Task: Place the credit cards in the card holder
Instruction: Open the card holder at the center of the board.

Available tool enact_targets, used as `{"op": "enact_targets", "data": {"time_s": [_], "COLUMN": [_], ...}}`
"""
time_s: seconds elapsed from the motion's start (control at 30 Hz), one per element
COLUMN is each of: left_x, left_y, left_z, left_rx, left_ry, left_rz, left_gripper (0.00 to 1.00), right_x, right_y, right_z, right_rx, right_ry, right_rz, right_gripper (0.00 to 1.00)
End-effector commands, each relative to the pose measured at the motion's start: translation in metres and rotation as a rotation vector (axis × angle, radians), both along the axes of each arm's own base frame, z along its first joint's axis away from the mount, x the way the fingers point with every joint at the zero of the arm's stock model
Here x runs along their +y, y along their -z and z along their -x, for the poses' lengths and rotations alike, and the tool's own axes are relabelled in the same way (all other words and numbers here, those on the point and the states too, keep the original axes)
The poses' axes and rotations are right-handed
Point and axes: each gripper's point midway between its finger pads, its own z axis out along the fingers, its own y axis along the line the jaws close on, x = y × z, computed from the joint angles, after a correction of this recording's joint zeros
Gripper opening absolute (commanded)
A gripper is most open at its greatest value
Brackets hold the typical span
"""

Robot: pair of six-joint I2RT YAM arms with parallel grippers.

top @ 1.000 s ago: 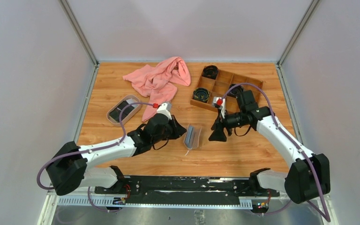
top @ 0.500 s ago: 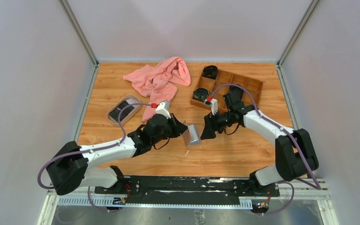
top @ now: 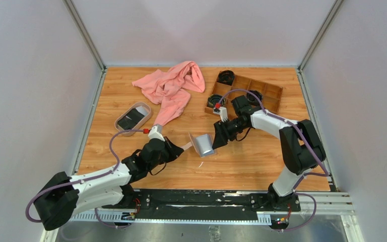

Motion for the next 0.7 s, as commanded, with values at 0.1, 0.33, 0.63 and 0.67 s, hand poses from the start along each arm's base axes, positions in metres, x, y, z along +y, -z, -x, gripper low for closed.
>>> {"op": "enact_targets", "data": {"time_s": [0.1, 0.33, 0.63, 0.67], "left_x": [0.044, 0.058, 0.054, 0.054], "left_y": [0.012, 0.019, 0.027, 0.027], "left_z": [0.002, 0.006, 0.008, 0.009], "left_rx": [0.069, 0.108, 0.119, 0.120], "left_ry": [-0.151, -0.159, -0.131, -0.129], "left_rz": [-0.155, -0.273, -0.275, -0.272], "left_gripper": [0.00, 0.00, 0.00, 0.00], "right_x": [0.016, 0.026, 0.043, 0.046], "right_y": [0.008, 0.018, 0.022, 0.019], "right_z": [0.011, 0.006, 0.021, 0.023], "right_rx": [0.088, 0.115, 0.151, 0.149], "right_ry": [-0.056, -0.054, -0.109, -0.118], "right_rz": [0.025, 0.061, 0.063, 0.056], "right_gripper": [0.60, 0.57, 0.52, 0.51]}}
